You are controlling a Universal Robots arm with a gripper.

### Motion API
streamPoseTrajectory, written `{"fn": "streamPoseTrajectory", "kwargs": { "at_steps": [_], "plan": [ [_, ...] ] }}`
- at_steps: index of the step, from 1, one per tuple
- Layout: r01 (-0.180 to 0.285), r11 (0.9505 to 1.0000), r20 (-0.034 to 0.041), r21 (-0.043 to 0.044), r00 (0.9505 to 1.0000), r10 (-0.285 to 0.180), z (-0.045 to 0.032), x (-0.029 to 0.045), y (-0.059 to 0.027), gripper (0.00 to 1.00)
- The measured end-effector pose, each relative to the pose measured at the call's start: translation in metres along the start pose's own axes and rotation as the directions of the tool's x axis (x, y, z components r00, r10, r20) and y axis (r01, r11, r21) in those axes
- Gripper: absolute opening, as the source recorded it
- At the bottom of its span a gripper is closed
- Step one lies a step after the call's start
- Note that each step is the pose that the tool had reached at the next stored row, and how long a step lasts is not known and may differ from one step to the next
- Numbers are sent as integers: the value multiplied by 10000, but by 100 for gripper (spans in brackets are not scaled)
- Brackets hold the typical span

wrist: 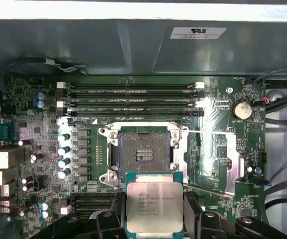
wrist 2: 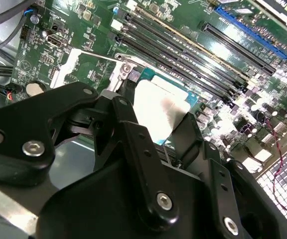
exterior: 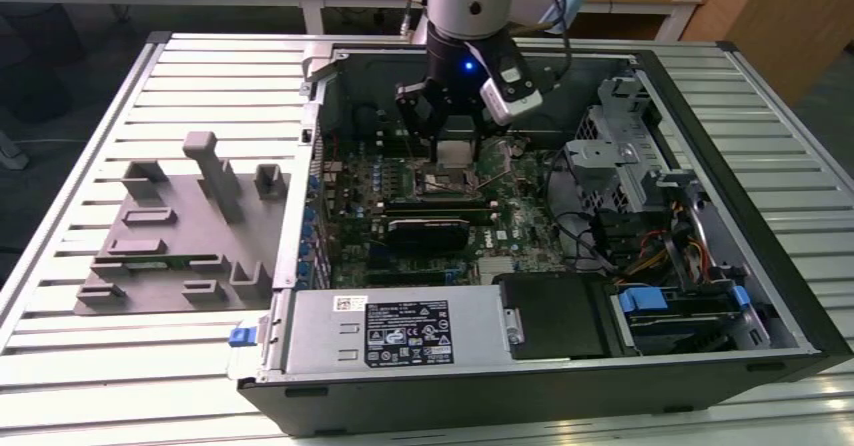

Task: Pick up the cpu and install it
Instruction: 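Pick up the cpu and move it towards the insertion slot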

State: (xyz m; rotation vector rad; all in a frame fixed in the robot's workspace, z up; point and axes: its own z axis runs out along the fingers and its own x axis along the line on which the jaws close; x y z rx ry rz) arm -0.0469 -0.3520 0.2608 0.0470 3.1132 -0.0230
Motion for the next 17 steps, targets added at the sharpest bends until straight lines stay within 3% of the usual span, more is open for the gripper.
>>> {"fn": "streamPoseTrajectory", "kwargs": {
  "at_steps": [17],
  "plan": [
    [0, 10000, 0, 0, 10000, 0, 50, 3, 63, 55]
  ]
}}
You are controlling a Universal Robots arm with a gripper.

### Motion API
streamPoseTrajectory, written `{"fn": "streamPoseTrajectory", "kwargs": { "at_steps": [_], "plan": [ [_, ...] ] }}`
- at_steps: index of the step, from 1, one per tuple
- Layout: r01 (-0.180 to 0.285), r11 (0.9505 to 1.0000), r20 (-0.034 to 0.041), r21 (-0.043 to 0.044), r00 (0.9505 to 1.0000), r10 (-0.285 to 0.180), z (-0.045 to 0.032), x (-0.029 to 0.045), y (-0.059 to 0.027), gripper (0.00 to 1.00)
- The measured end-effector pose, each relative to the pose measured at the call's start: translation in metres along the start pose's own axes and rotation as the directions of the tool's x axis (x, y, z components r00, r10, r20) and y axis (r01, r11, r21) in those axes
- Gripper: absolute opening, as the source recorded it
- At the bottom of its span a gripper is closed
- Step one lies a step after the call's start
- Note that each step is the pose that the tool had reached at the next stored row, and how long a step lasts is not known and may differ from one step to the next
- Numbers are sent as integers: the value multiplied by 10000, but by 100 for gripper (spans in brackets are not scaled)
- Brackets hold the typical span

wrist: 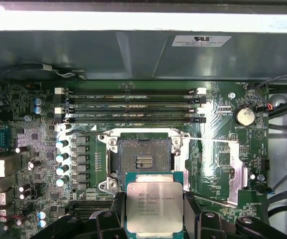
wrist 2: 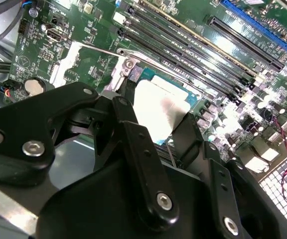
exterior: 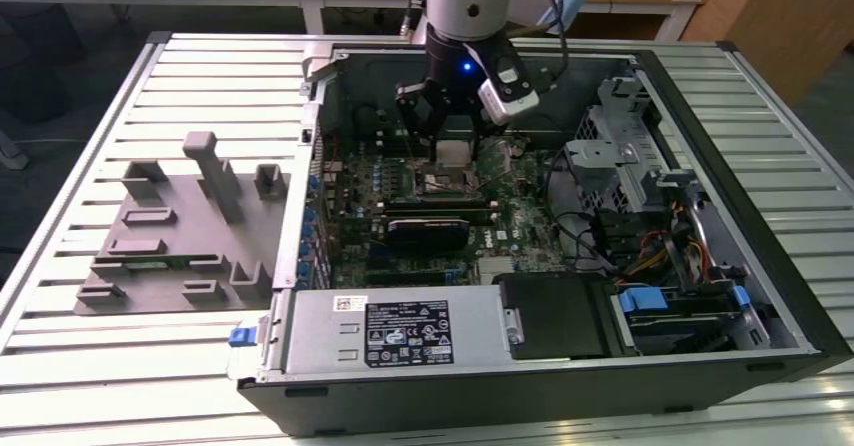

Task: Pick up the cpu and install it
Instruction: 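Pick up the cpu and move it towards the insertion slot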

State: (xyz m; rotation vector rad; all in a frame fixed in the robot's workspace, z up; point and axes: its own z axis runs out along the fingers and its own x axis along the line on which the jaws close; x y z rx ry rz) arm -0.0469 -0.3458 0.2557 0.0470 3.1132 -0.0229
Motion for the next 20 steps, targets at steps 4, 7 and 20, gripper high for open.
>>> {"fn": "streamPoseTrajectory", "kwargs": {
  "at_steps": [4, 7, 20],
  "plan": [
    [0, 10000, -1, 2, 10000, 0, -1, 0, 0, 55],
    [-1, 10000, -1, 2, 10000, 1, -1, 0, 6, 55],
    [0, 10000, 0, 0, 10000, 0, 4, 24, 46, 55]
  ]
}}
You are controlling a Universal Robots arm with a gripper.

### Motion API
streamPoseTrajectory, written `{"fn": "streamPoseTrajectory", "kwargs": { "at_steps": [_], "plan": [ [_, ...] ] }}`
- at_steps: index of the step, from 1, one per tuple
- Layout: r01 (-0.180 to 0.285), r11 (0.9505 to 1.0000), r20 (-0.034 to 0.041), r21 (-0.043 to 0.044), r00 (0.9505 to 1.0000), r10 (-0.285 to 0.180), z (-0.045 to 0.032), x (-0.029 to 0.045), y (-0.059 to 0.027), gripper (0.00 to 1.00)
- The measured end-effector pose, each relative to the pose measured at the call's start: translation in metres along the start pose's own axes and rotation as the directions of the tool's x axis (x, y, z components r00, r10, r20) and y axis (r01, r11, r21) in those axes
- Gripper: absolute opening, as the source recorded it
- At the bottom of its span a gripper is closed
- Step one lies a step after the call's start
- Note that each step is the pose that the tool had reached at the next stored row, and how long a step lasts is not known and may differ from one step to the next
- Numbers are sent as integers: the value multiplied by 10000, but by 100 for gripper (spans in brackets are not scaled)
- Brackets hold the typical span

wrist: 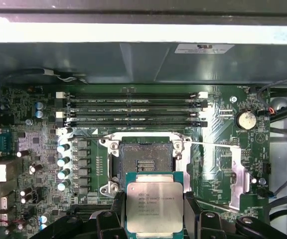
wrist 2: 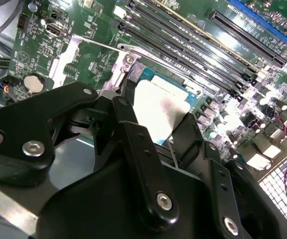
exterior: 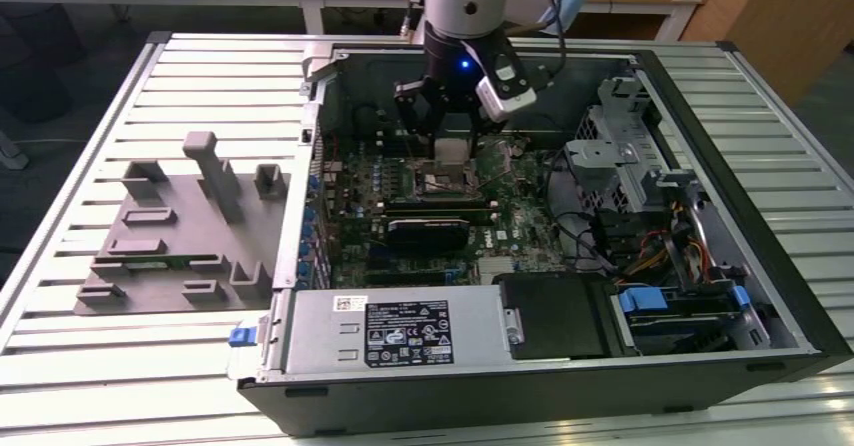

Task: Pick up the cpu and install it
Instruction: 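Pick up the cpu and move it towards the insertion slot, then place the cpu into insertion slot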

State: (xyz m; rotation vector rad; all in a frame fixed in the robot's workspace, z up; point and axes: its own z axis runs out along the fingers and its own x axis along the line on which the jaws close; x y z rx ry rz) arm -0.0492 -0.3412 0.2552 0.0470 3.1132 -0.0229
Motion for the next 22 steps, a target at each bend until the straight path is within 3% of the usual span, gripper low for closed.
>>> {"fn": "streamPoseTrajectory", "kwargs": {
  "at_steps": [5, 22],
  "plan": [
    [0, 10000, -1, 2, 10000, 0, 3, 32, 24, 55],
    [0, 10000, -1, 1, 10000, 0, 12, 43, 41, 55]
  ]
}}
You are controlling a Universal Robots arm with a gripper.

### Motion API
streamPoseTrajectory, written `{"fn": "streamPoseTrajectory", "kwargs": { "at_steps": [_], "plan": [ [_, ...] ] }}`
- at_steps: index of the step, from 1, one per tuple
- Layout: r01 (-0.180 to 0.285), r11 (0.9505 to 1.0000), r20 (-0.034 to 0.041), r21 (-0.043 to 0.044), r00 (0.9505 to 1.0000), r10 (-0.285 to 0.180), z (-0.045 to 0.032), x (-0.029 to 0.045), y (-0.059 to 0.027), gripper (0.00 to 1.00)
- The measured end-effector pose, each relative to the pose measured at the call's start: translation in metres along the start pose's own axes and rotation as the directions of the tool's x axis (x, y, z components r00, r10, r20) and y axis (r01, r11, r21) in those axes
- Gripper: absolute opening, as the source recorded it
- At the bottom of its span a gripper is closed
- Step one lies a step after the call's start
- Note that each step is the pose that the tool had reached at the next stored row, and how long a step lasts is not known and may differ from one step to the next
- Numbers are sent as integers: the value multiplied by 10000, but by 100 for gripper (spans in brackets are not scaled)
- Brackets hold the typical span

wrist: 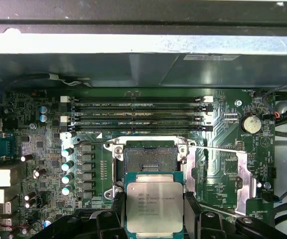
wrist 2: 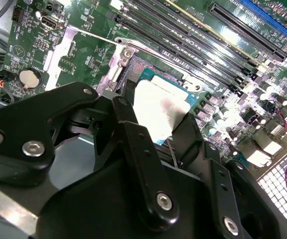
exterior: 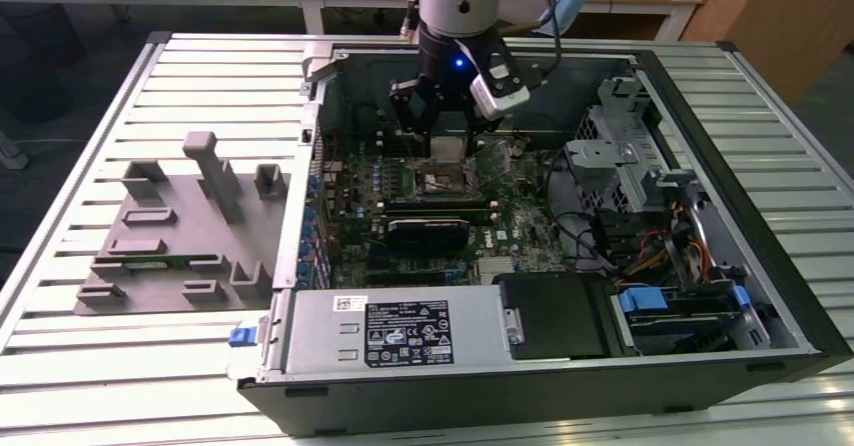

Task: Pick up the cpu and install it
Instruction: 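Place the cpu into insertion slot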

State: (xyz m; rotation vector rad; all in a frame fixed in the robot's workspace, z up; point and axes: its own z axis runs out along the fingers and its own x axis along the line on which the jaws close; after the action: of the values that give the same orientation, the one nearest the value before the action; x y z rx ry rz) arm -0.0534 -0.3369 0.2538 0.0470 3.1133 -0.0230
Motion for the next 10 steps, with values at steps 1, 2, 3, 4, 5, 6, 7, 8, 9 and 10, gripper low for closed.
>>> {"fn": "streamPoseTrajectory", "kwargs": {
  "at_steps": [1, 2, 3, 4, 5, 6, 7, 8, 9, 10],
  "plan": [
    [0, 10000, 0, 0, 10000, 0, 0, 0, 0, 55],
    [0, 10000, 0, 0, 10000, 0, 0, 0, 0, 55],
    [-13, 10000, 0, 1, 10000, 13, 0, 0, 0, 55],
    [-69, 10000, -1, 2, 10000, 69, 0, 0, 0, 55],
    [-152, 9999, -2, 4, 9999, 152, 0, 0, 0, 55],
    [-246, 9997, -3, 6, 9997, 246, 0, 0, 0, 55],
    [-367, 9993, -5, 9, 9993, 367, 0, 0, 0, 55],
    [-492, 9988, -6, 13, 9988, 492, 0, 0, 0, 55],
    [-623, 9981, -8, 17, 9981, 623, 0, 0, 0, 55],
    [-758, 9971, -10, 22, 9971, 758, 0, 0, 0, 55]
  ]
}}
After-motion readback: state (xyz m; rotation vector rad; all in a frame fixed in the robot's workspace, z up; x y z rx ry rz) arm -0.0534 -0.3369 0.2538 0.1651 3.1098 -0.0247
